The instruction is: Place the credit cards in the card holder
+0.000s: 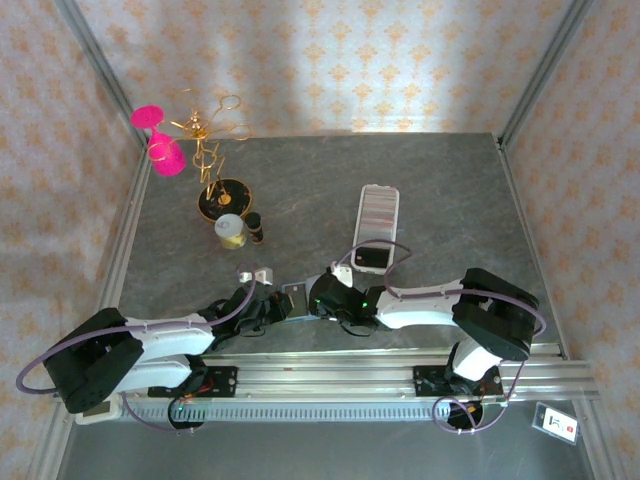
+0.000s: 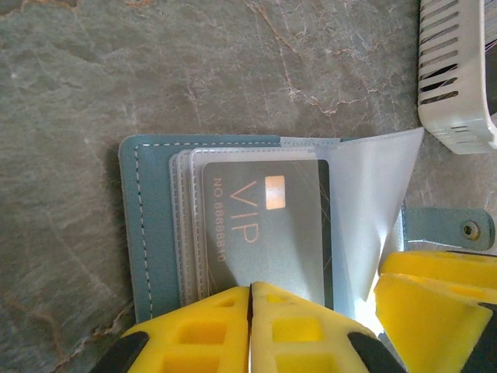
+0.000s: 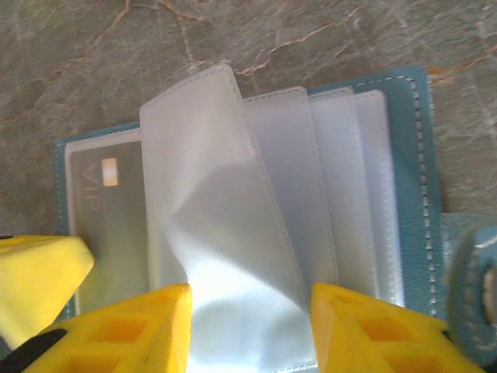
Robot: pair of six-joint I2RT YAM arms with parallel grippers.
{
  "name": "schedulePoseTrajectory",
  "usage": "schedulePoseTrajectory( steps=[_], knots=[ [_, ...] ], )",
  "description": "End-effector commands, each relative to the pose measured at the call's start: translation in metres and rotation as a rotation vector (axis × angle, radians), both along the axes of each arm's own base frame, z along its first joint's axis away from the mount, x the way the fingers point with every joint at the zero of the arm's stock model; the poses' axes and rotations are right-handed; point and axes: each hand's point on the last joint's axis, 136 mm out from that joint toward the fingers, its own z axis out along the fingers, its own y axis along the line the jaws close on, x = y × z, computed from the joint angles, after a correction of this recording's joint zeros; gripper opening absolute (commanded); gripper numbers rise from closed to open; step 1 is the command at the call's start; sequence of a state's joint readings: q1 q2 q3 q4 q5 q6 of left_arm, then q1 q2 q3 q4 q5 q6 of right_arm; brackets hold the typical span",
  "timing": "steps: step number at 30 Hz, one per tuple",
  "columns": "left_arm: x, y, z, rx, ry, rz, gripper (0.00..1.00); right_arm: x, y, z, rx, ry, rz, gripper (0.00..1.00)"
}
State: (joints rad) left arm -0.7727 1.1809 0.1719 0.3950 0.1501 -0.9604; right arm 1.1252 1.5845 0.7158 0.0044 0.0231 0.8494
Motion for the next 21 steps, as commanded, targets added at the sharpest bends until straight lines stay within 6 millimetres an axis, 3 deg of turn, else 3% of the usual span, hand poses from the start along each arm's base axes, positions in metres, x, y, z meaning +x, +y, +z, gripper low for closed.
schedulePoseTrajectory(
  steps=[1,6,17,21],
  knots=[
    [-0.009,0.008,-0.015,0.048,0.026,-0.006,0.1,-0.003,0.007,0.003,0.036,0.022,-0.003,0.44],
    [-0.01,0.009,-0.016,0.05,0.027,-0.006,0.1,0.0,0.017,0.019,0.099,0.004,0.002,0.44],
    [-0.012,0.011,-0.016,0.05,0.027,-0.006,0.09,0.002,0.027,0.033,0.186,-0.007,-0.006,0.44],
    [-0.012,0.011,-0.016,0.047,0.025,-0.005,0.1,0.001,0.028,0.027,0.181,0.006,-0.005,0.44]
  ],
)
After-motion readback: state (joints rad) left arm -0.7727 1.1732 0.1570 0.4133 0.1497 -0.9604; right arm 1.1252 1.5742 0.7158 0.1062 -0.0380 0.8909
